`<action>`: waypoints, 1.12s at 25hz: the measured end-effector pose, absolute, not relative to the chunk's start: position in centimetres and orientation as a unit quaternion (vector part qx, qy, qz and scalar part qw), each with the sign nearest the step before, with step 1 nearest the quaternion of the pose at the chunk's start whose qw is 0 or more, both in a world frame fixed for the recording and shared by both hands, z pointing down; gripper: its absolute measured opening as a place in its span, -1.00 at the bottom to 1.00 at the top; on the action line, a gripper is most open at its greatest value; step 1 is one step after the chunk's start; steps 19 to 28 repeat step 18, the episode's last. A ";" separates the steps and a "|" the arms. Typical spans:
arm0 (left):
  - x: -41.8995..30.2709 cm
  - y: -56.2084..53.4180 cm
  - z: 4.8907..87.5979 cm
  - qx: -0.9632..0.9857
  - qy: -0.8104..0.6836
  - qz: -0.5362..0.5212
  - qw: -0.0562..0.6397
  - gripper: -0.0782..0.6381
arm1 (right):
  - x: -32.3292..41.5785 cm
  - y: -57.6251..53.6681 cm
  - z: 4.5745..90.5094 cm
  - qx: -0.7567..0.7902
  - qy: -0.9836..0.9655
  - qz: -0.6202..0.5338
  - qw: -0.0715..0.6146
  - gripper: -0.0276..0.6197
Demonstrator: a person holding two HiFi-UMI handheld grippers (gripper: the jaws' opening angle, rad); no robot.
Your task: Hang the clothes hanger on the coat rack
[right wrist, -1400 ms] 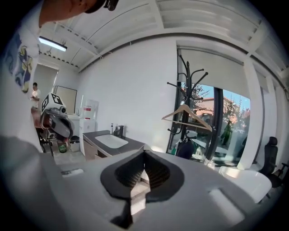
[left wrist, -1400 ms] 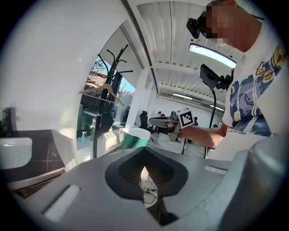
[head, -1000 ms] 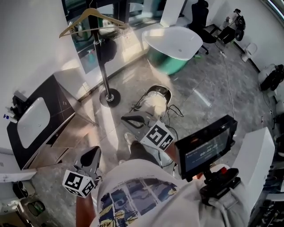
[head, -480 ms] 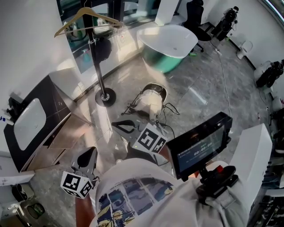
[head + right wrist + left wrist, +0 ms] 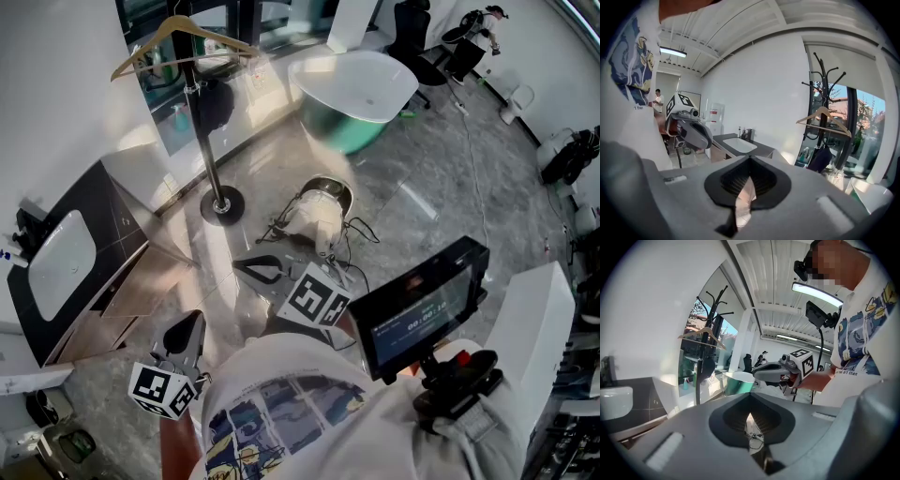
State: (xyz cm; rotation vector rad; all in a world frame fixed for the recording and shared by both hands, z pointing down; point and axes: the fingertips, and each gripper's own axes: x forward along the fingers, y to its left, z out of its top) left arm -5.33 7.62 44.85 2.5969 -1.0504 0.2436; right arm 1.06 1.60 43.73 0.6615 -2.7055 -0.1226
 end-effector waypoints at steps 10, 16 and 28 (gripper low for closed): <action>-3.9 5.0 45.4 0.911 -0.364 0.087 0.172 -0.78 | 3.4 -2.3 43.4 0.252 -0.951 -0.044 0.176 -0.91; -3.7 1.1 45.9 0.907 -0.372 0.089 0.177 -0.78 | 5.2 -8.0 42.8 0.269 -0.946 -0.051 0.173 -0.91; -3.7 -0.6 46.1 0.904 -0.379 0.089 0.178 -0.78 | 5.7 -10.3 42.7 0.272 -0.946 -0.054 0.171 -0.91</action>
